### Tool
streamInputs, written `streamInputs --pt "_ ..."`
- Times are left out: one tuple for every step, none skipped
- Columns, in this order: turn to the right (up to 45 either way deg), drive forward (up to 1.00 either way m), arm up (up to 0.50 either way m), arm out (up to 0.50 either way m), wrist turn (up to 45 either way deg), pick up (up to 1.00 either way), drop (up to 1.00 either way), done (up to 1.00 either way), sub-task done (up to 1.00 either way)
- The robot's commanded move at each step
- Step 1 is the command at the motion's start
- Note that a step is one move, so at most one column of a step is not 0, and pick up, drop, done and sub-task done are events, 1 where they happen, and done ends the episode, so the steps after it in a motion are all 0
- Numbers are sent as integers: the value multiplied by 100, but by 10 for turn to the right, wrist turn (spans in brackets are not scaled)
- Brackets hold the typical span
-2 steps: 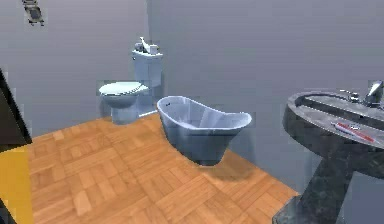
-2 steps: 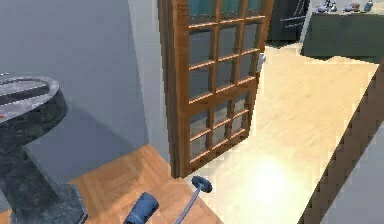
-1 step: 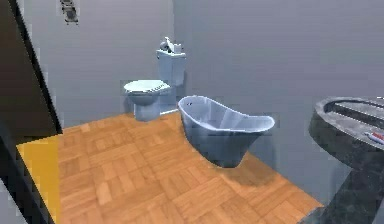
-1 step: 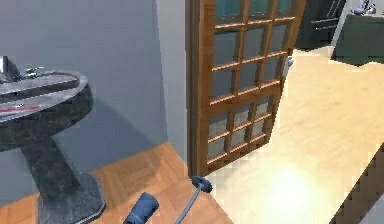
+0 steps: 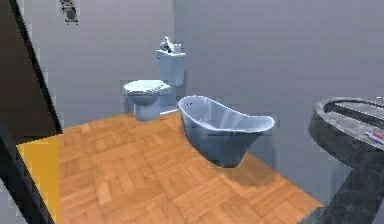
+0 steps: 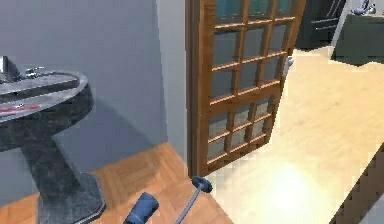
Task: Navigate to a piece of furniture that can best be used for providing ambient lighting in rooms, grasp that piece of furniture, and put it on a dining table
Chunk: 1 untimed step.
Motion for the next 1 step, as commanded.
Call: streamInputs --pt "30 0 0 0 0 0 0 0 0"
